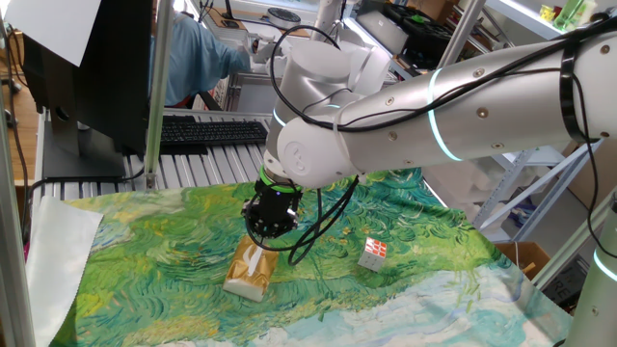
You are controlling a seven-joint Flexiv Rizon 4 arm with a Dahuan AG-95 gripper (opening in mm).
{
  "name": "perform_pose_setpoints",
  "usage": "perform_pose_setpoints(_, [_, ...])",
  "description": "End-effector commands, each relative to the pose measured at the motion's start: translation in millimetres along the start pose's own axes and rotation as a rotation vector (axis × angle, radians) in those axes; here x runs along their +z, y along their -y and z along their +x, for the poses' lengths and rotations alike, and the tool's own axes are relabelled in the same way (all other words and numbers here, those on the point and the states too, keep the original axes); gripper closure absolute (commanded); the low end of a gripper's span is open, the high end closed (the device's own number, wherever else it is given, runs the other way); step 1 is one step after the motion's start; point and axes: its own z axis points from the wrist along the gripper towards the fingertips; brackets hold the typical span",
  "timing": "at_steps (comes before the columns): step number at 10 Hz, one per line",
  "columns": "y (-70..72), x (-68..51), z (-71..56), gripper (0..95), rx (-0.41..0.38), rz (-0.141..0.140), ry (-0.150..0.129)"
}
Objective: Pull out a napkin
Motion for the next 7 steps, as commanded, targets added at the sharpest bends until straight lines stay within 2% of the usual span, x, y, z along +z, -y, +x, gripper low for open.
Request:
perform_pose_setpoints(1, [-0.2, -0.5, 0.3, 95.0, 0.004, 0.000, -0.001])
perform_pose_setpoints(5, [-0.1, -0.4, 0.4, 95.0, 0.015, -0.002, 0.002])
perform_pose_setpoints(7, [-0.2, -0.4, 0.4, 57.0, 0.023, -0.003, 0.002])
